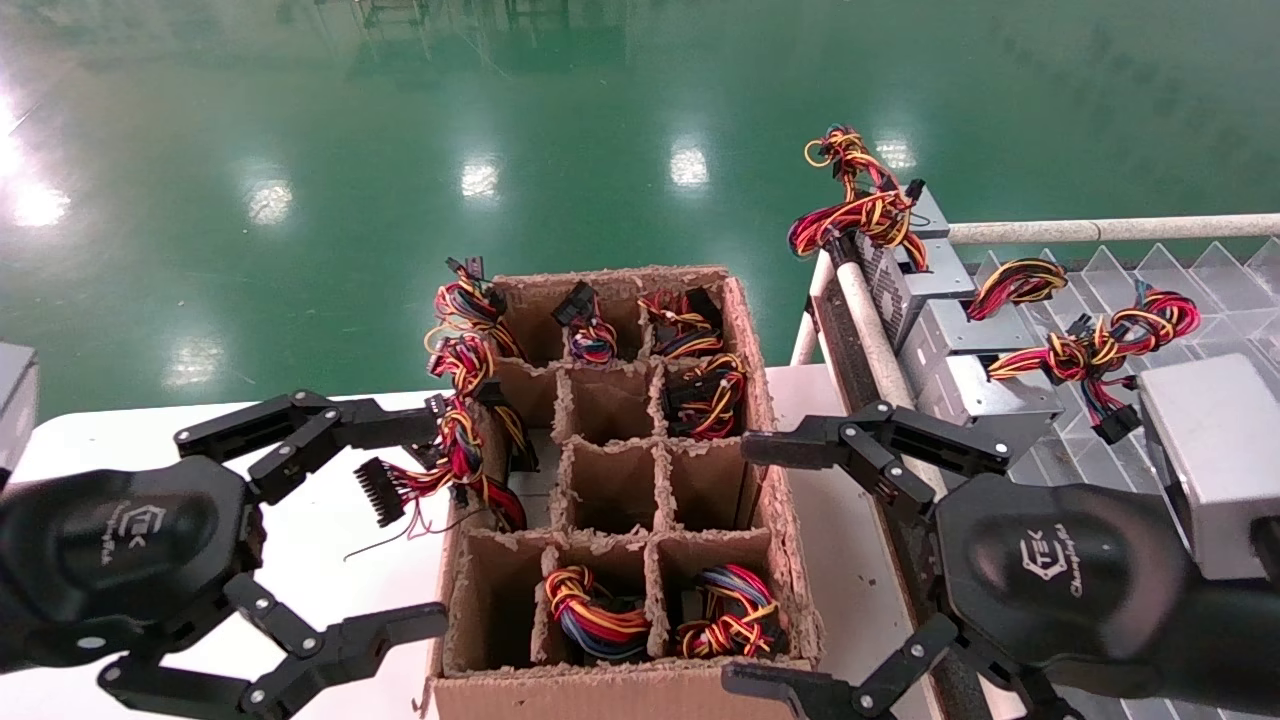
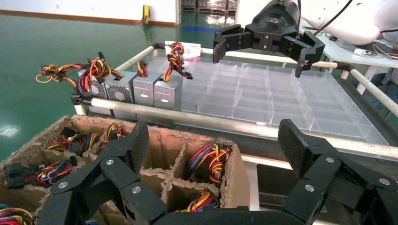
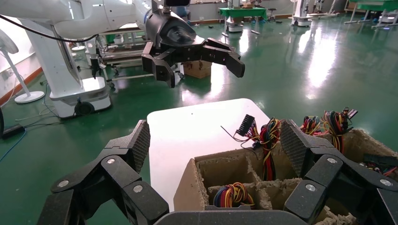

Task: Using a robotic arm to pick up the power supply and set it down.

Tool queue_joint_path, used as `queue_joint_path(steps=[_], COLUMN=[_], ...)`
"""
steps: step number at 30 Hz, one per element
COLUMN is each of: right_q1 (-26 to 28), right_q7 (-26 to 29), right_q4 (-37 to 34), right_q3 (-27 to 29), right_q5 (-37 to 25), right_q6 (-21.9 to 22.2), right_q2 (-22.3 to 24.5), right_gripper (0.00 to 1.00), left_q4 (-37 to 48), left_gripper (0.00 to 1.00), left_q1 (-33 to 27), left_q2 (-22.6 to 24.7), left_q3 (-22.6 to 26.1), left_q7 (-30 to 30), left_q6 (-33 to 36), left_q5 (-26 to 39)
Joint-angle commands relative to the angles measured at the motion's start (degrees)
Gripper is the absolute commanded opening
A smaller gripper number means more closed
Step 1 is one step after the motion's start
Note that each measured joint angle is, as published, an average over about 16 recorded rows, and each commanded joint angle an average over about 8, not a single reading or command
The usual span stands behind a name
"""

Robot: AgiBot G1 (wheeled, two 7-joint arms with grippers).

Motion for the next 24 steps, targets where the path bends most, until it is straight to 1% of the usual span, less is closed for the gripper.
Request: queue_joint_path(steps=[1, 13, 14, 21, 22, 24], right_q1=[0.0, 0.0, 0.0, 0.0, 0.0, 0.2], right_q7=[0.0, 0.0, 0.0, 0.1, 0.1, 0.2], right_q4=[0.0, 0.0, 0.0, -0.1, -0.2, -0.3], right_q3=[0.0, 0.0, 0.0, 0.0, 0.0, -0.1], right_q5=[0.0, 0.0, 0.0, 0.1, 0.1, -0.2], right_q6=[0.0, 0.0, 0.0, 0.0, 0.1, 0.5], right_q2=[0.0, 0.0, 0.0, -0.1, -0.1, -0.3], right_gripper=[1.0, 1.0, 1.0, 1.0, 1.0, 1.0], left_q4=[0.0, 0.0, 0.0, 0.0, 0.0, 0.0], left_gripper=[1.0, 1.0, 0.92, 0.05, 0.0, 0.0], left_q1=[0.0, 0.0, 0.0, 0.0, 0.0, 0.0], left_q2=[0.0, 0.0, 0.0, 0.0, 0.0, 0.0], left_q3=[0.0, 0.0, 0.0, 0.0, 0.0, 0.0], left_q7=[0.0, 0.0, 0.0, 0.0, 0.0, 0.0], left_q6=[0.0, 0.0, 0.0, 0.0, 0.0, 0.0], left_q5=[0.0, 0.0, 0.0, 0.0, 0.0, 0.0])
